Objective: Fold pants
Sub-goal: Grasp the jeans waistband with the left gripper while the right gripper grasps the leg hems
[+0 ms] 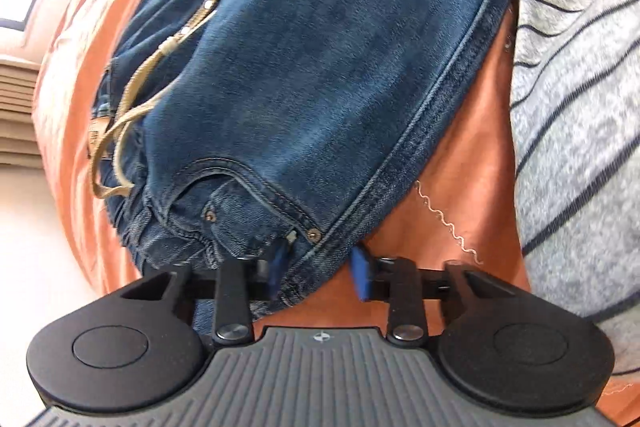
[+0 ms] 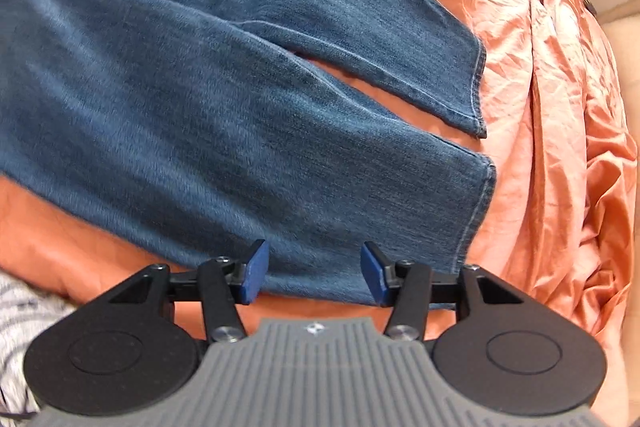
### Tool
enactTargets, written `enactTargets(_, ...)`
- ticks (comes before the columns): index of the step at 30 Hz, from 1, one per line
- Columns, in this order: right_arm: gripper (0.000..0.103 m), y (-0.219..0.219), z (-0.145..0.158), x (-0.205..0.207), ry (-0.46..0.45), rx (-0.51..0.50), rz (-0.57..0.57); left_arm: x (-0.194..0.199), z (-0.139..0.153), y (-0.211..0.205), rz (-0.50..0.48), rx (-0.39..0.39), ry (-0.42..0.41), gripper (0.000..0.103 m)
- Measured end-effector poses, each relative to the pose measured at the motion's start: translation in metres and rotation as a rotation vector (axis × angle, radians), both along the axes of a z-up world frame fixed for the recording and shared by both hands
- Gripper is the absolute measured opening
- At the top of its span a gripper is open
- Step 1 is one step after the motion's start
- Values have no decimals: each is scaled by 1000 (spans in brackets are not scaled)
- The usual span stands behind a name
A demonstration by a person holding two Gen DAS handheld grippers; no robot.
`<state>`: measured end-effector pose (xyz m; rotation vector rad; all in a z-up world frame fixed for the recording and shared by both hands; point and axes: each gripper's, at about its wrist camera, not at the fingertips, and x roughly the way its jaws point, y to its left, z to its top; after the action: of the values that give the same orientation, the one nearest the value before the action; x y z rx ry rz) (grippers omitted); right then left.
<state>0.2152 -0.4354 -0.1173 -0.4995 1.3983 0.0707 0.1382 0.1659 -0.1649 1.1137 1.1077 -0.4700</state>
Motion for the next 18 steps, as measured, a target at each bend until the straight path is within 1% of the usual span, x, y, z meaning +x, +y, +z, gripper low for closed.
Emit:
enactTargets(3, 47, -5, 21, -2, 31, -34, 63, -2, 5, -5, 25, -9, -30, 23)
enactTargets(4, 48, -7, 28, -3, 48, -37, 86, -4, 9, -6, 43, -23, -37, 19)
enactTargets(5, 48, -9, 34, -4, 59, -40, 110, -3, 13, -6, 64, -42, -38, 8)
enactTargets(8, 50, -7, 35, -13, 38, -81, 221, 2, 28, -2, 158, -112, -54, 8)
enactTargets(10, 52, -6, 23, -17, 11, -89, 258, 8, 38, 1, 212, -159, -70, 7)
enactTargets(13, 52, -3, -3, -19, -8, -75, 287, 13, 50, 4, 285, -208, -88, 7)
enactTargets(15, 52, 0, -23, -20, 13, -92, 316, 17, 56, 5, 311, -225, -104, 7)
enactTargets(18, 52, 7, -49, -27, 81, -142, 406, 13, 65, 3, 359, -242, -128, 7)
